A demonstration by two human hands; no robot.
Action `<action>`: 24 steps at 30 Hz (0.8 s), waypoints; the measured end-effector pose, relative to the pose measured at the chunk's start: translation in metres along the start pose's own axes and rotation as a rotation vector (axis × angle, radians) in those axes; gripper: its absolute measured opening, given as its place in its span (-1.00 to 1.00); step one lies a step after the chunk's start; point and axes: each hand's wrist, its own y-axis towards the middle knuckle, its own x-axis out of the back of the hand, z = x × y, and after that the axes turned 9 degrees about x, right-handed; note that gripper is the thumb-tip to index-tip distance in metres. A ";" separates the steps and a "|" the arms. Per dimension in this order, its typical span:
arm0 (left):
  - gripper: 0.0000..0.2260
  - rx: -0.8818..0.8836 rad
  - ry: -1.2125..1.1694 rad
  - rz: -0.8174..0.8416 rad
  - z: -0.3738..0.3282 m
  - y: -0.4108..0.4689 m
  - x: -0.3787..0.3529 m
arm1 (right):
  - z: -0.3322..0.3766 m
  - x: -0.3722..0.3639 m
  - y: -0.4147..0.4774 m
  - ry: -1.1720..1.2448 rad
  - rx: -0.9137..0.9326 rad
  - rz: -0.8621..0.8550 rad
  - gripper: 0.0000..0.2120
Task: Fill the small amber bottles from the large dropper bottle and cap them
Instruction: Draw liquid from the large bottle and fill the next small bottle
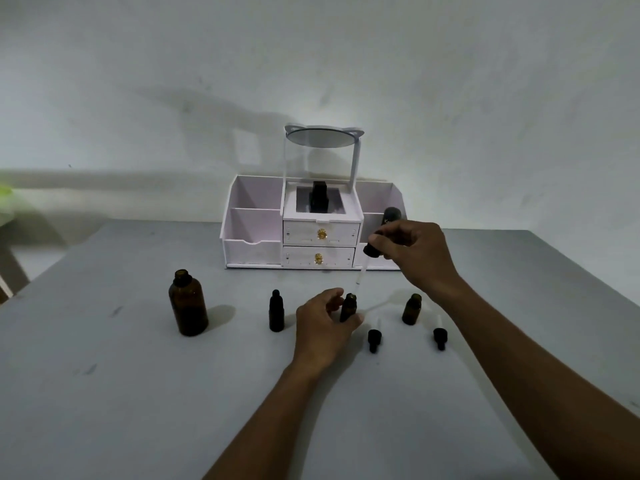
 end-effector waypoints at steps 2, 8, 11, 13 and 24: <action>-0.47 -0.007 0.015 -0.004 0.001 0.001 -0.001 | -0.002 -0.001 -0.002 -0.009 -0.003 0.007 -0.88; -0.54 -0.007 0.047 -0.017 0.002 0.003 -0.002 | -0.004 -0.004 -0.002 -0.048 0.022 0.023 -0.85; -0.54 -0.012 0.061 -0.018 0.004 0.003 -0.002 | -0.003 -0.005 -0.002 -0.068 0.047 0.025 -0.87; -0.53 -0.010 0.069 -0.020 0.005 0.004 -0.003 | -0.003 -0.006 -0.002 -0.058 0.064 0.020 -0.88; -0.54 -0.008 0.063 -0.022 0.005 0.006 -0.004 | -0.005 -0.006 -0.003 -0.042 0.108 0.012 -0.91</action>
